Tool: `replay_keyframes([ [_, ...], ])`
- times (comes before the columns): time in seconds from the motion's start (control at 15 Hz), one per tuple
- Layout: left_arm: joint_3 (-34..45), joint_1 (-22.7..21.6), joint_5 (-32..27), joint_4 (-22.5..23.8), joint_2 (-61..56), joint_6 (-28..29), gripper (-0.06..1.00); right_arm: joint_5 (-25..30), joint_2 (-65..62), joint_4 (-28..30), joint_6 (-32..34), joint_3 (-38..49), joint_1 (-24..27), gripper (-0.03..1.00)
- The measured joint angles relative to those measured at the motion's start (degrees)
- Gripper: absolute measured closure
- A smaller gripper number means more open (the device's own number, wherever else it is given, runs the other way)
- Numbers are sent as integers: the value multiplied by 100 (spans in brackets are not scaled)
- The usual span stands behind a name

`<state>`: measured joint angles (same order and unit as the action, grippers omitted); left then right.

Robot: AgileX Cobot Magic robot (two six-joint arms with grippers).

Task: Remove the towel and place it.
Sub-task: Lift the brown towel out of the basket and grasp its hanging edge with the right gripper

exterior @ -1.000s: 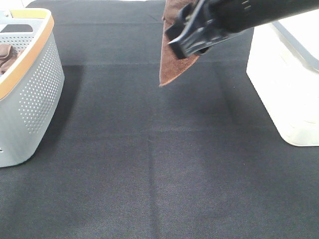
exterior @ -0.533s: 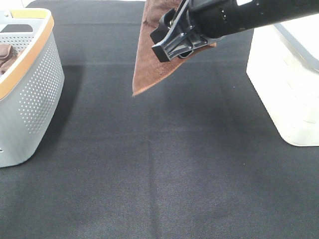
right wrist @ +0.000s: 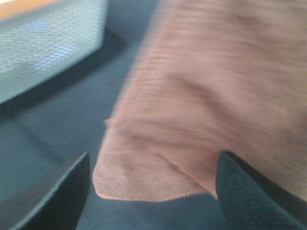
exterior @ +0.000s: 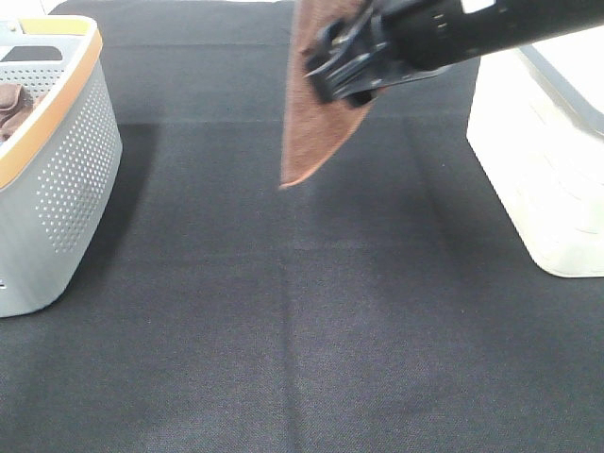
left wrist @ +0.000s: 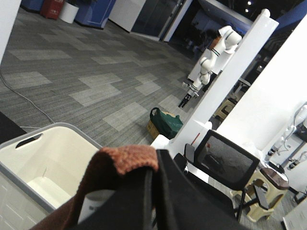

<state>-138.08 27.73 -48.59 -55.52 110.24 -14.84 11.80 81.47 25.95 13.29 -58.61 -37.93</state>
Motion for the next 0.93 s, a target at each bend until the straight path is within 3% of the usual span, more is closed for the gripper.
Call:
replay_keyframes([
  [0.33, 0, 0, -97, -6, -63, 0, 94, -40, 0, 0, 264, 0, 246, 27],
  [0.67, 0, 0, -212, -6, -63, 0, 94, -493, 0, -23, 413, 0, 246, 19],
  [0.93, 0, 0, -246, -6, -63, -120, 94, -458, 0, 0, 413, 0, 246, 27],
])
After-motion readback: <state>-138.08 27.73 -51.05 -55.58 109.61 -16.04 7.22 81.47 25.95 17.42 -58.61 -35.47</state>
